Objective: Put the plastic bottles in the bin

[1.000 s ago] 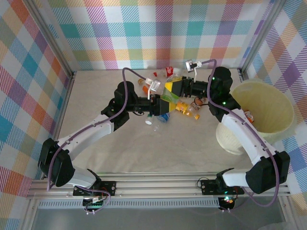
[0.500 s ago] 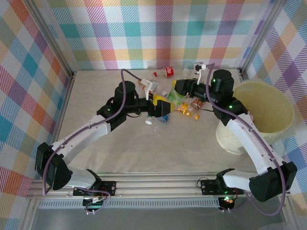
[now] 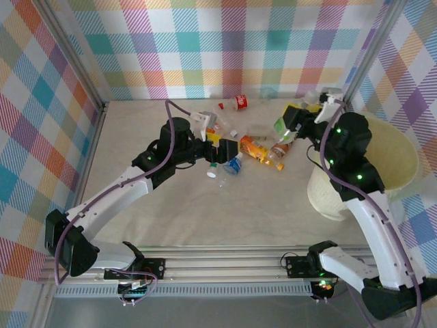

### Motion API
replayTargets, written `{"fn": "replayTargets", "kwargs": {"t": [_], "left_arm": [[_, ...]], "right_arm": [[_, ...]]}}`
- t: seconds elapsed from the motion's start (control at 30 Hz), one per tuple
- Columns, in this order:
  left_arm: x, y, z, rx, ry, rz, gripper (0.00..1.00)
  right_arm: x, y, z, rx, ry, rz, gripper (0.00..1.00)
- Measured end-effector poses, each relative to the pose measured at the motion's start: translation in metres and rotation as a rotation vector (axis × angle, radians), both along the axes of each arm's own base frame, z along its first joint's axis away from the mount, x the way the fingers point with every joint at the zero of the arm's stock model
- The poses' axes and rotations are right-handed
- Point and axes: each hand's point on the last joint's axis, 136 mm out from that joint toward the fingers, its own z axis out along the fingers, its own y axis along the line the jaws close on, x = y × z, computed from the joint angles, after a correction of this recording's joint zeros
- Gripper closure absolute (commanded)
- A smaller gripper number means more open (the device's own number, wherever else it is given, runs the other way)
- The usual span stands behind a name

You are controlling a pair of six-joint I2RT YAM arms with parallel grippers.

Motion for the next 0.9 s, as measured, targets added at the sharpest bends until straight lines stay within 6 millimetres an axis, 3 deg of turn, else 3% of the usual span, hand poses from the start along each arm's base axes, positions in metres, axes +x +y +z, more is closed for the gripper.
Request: {"fn": "replayTargets", "kwargs": {"t": [0.2,0.37,0.7,0.9], "left_arm": [[0.009,0.009,-0.007,0.035,0.003,0.074,0.0],[0.017,0.019,-0.015,0.075,0.012,0.143,0.0],[0.031,0.036,-0.029,0.12,0.042,0.248,0.0],[0.049,0.052,-0.057,0.146,0.138,0.33,0.0]], "right_arm": [[-0.011,-0.049,0.017,-0.042,-0.07,-0.195,0.69],[-0.009,-0.097,0.012,-0.163,-0.069,-0.427,0.68],[-0.002,-0.176,-0.041,-0.33,0.069,-0.745,0.67],[-0.007,-0.228,-0.071,-0.335,0.12,-0.903,0.63]]}}
